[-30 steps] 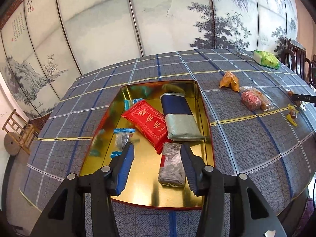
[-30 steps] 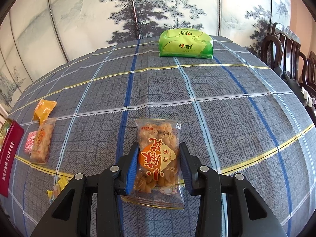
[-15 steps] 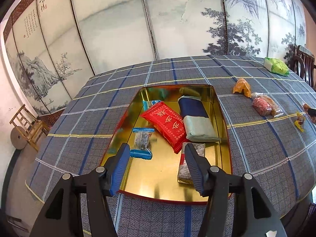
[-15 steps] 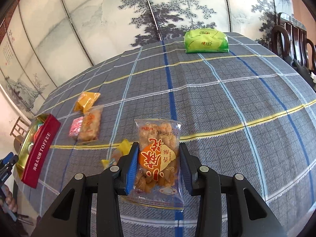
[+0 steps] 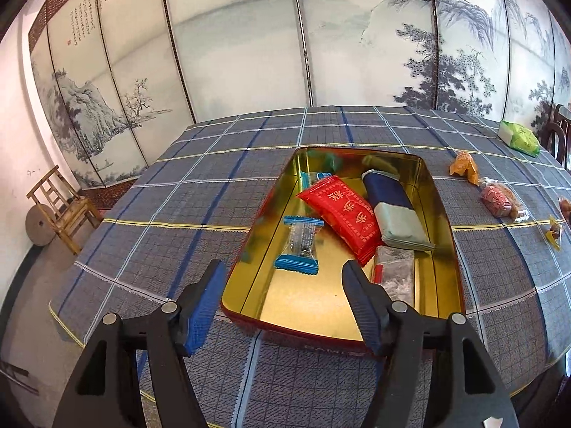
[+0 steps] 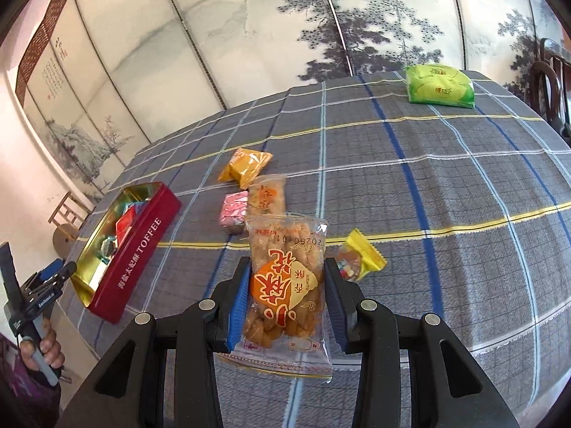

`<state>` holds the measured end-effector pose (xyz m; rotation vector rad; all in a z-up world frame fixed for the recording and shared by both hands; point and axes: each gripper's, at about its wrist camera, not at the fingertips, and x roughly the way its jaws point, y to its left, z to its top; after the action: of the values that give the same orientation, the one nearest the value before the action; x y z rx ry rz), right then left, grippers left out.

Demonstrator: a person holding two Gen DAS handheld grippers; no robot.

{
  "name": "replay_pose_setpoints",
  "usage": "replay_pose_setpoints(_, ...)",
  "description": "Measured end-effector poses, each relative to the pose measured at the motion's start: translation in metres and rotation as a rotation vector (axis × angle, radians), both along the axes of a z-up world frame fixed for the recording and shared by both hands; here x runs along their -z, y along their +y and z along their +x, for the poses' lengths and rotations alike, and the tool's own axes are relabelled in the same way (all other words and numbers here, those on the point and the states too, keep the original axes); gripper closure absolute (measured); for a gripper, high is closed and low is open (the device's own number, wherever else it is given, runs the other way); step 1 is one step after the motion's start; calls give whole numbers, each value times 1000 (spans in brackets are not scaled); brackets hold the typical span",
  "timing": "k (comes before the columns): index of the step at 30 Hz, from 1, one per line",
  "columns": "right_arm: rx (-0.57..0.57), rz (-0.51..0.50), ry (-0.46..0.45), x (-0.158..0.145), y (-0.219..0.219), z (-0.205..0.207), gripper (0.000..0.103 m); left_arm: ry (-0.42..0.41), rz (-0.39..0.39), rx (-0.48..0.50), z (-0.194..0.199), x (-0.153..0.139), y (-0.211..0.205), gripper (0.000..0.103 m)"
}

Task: Organize snacks
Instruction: 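Carry the orange-labeled snack bag into the tin and open the right tool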

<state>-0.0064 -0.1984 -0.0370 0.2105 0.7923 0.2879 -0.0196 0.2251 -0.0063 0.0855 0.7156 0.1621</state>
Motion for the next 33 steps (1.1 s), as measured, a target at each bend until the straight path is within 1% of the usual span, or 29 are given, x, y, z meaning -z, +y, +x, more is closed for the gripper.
replay_pose_setpoints(6, -59, -2, -1, -8, 29, 1, 63, -3, -21, 2, -6, -1, 5, 37)
replay_pose_setpoints(12, -113, -12, 1, -11, 58, 2, 63, -27, -12, 14, -12, -5, 3, 36)
replay_pose_setpoints(21, -230, -21, 2, -16, 112, 10, 63, -14, -25, -1, -12, -1, 11, 35)
replay_pose_setpoints(29, -327, 19, 19, -21, 162, 24, 62, -9, -35, -19, -12, 2, 21, 34)
replay_pose_setpoints(32, -368, 24, 30, -22, 187, 31, 63, -7, -32, -24, -13, 3, 24, 30)
replay_pose_setpoints(33, -383, 26, 33, -22, 196, 33, 63, -11, -30, -28, -13, 3, 25, 26)
